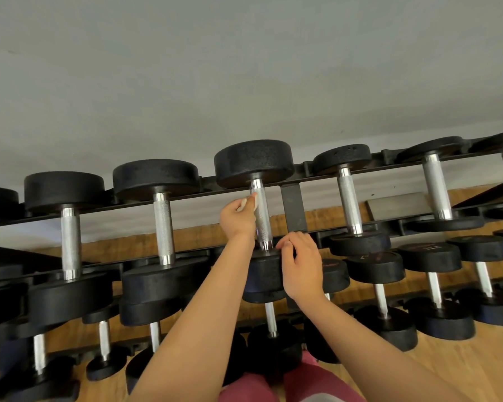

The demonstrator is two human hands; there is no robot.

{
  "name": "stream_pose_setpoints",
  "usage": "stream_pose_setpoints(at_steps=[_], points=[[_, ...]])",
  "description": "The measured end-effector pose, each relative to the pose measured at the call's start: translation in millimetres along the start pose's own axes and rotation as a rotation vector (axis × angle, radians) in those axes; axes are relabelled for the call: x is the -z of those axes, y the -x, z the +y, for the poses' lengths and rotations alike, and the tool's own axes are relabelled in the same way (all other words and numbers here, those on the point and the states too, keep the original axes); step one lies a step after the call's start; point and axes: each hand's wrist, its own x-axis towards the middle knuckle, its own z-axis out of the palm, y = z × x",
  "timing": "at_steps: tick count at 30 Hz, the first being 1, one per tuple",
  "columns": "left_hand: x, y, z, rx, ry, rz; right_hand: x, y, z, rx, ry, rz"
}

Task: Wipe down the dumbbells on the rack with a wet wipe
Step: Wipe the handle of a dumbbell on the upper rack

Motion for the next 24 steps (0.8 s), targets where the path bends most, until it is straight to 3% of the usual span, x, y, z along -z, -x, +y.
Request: stream_pose_setpoints(at_steps=[24], points=[[-17.8,-3.7,7.3,0.029,0.159,0.103,-0.7,0.1,3.0,0.018,0.005,-0.002]])
